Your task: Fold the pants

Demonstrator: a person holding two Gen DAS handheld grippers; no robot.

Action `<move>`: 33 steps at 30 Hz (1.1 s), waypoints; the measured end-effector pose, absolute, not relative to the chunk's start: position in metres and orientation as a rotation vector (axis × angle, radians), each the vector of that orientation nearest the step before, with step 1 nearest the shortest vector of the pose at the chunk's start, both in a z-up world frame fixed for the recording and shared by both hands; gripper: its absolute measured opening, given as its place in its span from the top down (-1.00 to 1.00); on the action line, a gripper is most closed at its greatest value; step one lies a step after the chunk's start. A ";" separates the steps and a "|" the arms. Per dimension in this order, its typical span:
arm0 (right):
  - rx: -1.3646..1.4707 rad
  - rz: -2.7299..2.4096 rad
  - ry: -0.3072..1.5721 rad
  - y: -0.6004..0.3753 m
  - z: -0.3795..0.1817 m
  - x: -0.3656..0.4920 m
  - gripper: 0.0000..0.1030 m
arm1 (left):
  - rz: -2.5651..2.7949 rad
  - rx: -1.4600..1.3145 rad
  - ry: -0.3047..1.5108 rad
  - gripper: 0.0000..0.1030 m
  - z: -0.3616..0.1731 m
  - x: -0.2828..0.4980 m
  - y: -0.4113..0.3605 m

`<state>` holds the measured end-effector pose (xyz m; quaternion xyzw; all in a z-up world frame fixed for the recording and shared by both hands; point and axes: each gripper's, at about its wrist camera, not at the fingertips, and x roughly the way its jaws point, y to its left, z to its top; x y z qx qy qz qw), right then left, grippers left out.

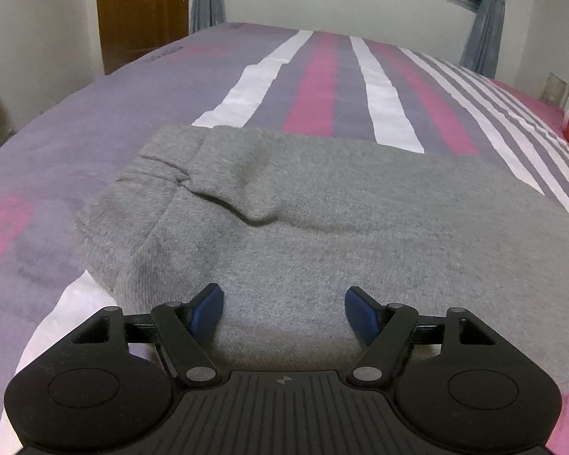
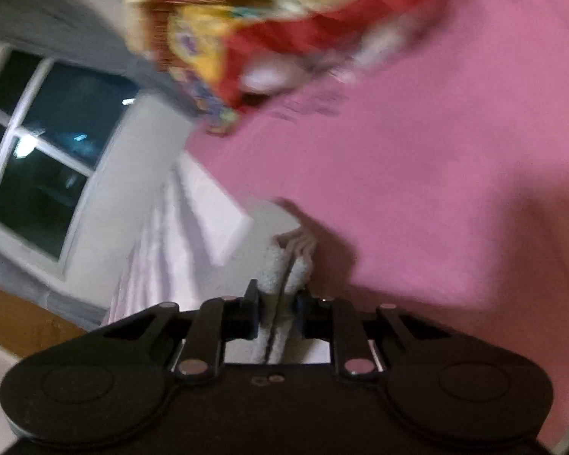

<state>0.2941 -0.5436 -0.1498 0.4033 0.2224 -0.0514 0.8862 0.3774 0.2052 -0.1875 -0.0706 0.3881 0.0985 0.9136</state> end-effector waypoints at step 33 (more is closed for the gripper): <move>0.977 -0.180 0.658 -0.578 -0.197 0.300 0.69 | 0.323 -0.417 0.691 0.23 -0.179 0.323 0.286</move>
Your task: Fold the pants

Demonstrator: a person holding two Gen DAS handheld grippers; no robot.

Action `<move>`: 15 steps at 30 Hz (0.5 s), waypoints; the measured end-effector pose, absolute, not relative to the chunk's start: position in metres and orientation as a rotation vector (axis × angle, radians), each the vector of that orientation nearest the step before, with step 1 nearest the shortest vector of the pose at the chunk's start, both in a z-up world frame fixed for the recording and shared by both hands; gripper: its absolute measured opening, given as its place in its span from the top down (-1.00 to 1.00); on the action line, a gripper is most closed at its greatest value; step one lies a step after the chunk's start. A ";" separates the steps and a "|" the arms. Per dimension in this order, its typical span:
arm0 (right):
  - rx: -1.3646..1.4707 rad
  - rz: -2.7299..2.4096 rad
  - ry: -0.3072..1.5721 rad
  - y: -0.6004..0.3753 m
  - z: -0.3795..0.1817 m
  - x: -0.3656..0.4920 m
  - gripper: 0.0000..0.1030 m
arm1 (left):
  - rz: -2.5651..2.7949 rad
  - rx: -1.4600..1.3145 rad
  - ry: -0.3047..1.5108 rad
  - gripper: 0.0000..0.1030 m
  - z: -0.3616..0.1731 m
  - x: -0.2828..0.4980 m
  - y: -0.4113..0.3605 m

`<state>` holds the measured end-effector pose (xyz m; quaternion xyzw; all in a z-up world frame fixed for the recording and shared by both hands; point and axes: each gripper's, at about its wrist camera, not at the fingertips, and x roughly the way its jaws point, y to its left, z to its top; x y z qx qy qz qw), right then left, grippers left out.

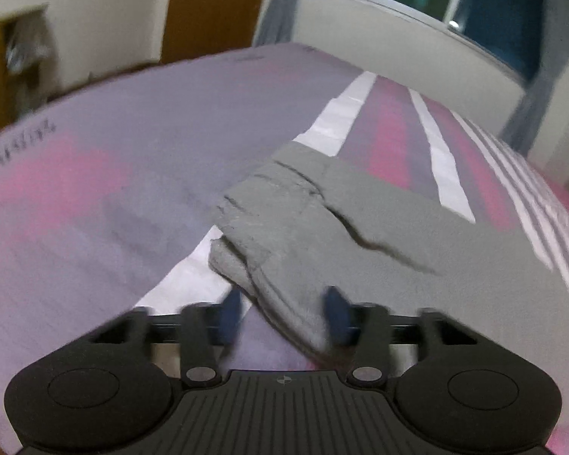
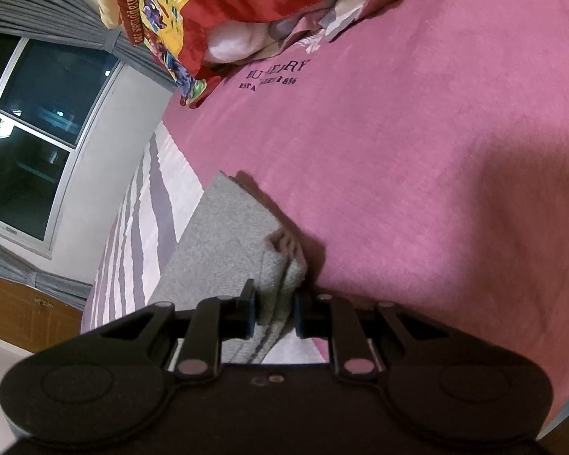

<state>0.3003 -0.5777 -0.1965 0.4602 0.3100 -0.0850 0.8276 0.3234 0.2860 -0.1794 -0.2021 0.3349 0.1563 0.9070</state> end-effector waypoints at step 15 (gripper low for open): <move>0.950 -0.184 0.662 -0.575 -0.196 0.301 0.69 | 0.336 -0.285 0.726 0.65 -0.179 0.345 0.288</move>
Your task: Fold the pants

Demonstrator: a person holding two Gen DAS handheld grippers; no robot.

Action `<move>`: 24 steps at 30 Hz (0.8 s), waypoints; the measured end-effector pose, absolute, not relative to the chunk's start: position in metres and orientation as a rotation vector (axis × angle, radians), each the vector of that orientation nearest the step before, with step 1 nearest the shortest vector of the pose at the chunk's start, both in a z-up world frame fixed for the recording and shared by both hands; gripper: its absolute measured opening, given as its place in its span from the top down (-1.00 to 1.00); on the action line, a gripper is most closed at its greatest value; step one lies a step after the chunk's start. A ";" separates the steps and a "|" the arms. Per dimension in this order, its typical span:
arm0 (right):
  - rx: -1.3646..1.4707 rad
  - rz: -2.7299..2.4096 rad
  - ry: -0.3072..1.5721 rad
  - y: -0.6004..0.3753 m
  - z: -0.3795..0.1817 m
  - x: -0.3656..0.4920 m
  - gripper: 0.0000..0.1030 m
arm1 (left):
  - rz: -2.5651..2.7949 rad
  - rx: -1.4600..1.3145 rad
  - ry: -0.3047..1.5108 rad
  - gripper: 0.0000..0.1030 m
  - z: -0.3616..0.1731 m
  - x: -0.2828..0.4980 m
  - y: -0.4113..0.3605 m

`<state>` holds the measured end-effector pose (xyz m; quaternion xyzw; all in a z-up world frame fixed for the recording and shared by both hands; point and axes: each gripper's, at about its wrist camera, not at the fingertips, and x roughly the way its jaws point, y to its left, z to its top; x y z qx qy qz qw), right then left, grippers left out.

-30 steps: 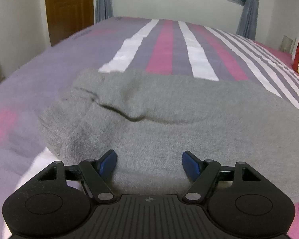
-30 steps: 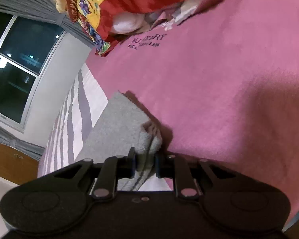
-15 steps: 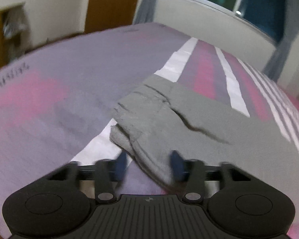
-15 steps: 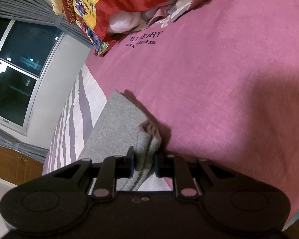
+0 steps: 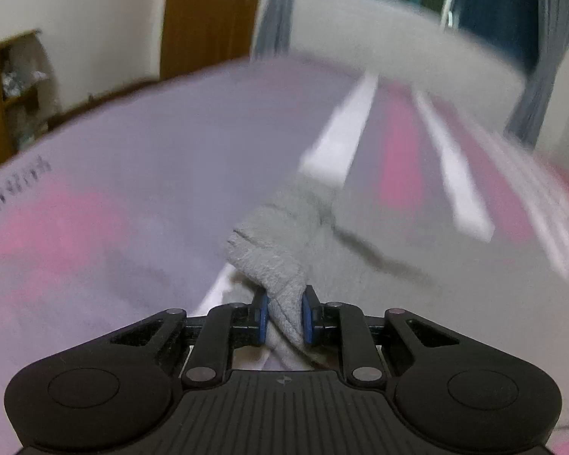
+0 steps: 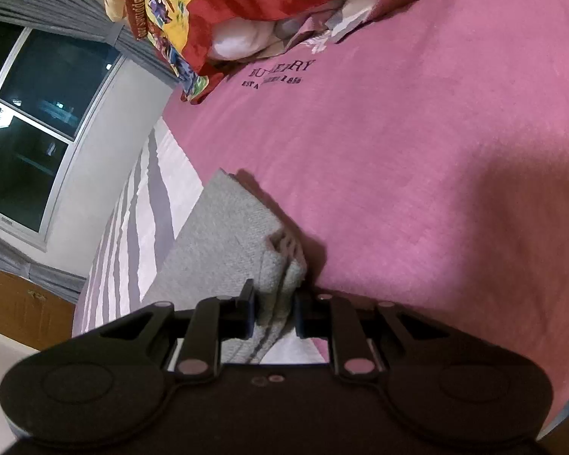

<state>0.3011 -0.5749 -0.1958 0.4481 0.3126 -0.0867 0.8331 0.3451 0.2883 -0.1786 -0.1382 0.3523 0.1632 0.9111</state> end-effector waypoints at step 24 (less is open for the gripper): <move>0.902 -0.207 0.663 -0.570 -0.188 0.315 0.64 | 0.339 -0.272 0.783 -0.53 -0.191 0.346 0.278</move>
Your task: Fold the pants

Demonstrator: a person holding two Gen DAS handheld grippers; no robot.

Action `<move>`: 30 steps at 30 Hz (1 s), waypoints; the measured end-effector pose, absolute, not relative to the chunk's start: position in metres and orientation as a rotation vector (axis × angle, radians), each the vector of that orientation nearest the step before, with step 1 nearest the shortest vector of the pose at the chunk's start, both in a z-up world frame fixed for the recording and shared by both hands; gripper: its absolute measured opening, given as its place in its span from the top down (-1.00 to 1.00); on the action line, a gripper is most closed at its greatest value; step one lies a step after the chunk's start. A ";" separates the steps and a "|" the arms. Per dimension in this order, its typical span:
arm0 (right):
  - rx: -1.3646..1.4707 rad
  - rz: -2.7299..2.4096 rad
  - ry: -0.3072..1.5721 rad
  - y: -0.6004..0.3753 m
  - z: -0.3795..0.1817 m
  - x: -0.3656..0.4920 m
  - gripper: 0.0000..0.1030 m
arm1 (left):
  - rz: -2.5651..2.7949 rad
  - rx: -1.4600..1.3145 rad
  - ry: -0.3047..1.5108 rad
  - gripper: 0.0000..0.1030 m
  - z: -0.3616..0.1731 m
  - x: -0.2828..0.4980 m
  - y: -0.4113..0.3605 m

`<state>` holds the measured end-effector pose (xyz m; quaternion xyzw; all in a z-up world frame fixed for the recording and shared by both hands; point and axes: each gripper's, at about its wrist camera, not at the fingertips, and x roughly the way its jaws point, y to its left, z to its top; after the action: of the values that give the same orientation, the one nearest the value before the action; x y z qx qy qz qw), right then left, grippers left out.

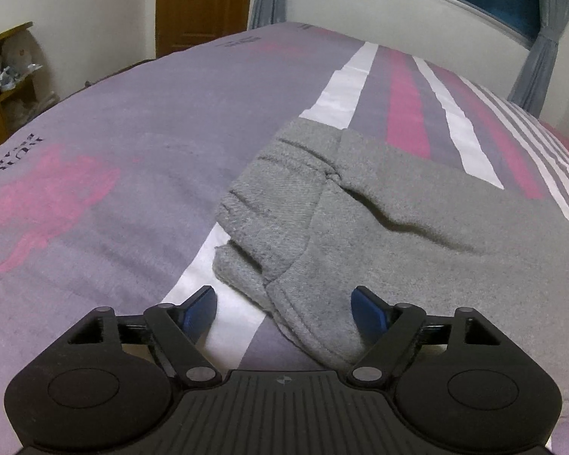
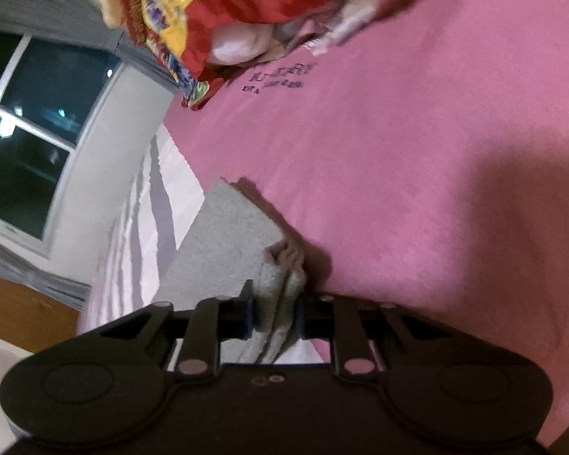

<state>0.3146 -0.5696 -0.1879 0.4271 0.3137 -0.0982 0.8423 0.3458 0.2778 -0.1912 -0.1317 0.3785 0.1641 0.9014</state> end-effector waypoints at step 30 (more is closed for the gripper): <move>-0.271 0.672 0.767 -0.110 -0.162 0.389 0.62 | 0.288 -0.504 0.666 -0.53 -0.197 0.213 0.346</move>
<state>0.3893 -0.1097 -0.1623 -0.1292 0.3660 0.3207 0.8640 0.2131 0.3460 -0.1971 -0.2438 0.3224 0.1394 0.9040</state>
